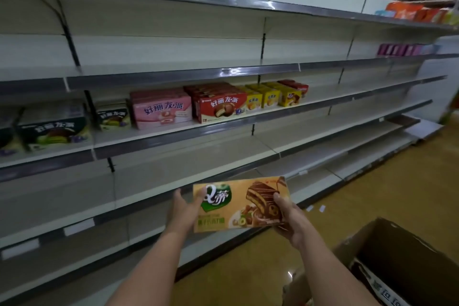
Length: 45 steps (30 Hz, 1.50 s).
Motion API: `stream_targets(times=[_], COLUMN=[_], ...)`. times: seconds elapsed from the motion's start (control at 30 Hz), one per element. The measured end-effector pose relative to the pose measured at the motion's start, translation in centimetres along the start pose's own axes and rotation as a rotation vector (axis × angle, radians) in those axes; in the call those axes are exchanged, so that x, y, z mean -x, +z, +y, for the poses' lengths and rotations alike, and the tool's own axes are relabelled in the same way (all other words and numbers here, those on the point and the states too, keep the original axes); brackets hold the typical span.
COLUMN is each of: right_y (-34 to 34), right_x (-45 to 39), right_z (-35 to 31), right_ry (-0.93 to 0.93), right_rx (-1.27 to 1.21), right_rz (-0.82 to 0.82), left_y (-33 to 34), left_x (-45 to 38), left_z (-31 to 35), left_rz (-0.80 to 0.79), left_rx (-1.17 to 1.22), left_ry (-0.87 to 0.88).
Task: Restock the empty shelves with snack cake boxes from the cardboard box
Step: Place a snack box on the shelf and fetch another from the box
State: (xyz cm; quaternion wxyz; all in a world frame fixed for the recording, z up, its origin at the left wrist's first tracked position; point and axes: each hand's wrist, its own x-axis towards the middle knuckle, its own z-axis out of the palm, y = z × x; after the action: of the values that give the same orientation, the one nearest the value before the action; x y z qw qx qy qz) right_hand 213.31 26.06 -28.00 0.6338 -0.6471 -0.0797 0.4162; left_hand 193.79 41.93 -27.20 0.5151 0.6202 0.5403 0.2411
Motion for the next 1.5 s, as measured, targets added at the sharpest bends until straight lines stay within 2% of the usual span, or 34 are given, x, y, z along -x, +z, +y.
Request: stream_targets(times=[0.03,0.1,0.3,0.57,0.67,0.87,1.1,1.3,1.5], right_y=[0.1,0.6,2.7,6.4,8.7,15.7,24.7,31.2,34.1], right_x=[-0.1,-0.3,-0.6,-0.1,0.7,3.6,10.0,14.3,15.9], right_z=[0.0,-0.3,-1.8,-0.6,-0.1,1.2,4.4,7.8,9.2], right_ry=[0.009,0.004,-0.134,-0.118,-0.103,-0.085,-0.100,-0.096,-0.075], right_rx=[-0.018,-0.005,0.228,0.320,0.375,0.483,0.537,0.557,0.513], right_rz=[-0.018,-0.046,-0.069,-0.187,-0.265,-0.434,-0.532,-0.648,-0.622], left_y=[0.0,0.3,-0.6,-4.3,-6.9,-14.1,-23.5,-30.9,-34.4], left_x=[0.4,1.0,1.5,3.9,5.4,8.8,13.3,15.4,14.9], left_z=[0.0,0.4,0.0,-1.2,-2.1,-4.1,-7.7,-11.0,-12.8], left_rz=[-0.065,-0.164,-0.075,0.023,0.076,0.285,0.461,0.551,0.536], left_rx=[0.141,0.272,0.391,0.397,0.403,0.403,0.418,0.436,0.435], left_ry=[-0.069,-0.126,-0.052,-0.050,-0.062,-0.098,-0.057,-0.084,-0.063])
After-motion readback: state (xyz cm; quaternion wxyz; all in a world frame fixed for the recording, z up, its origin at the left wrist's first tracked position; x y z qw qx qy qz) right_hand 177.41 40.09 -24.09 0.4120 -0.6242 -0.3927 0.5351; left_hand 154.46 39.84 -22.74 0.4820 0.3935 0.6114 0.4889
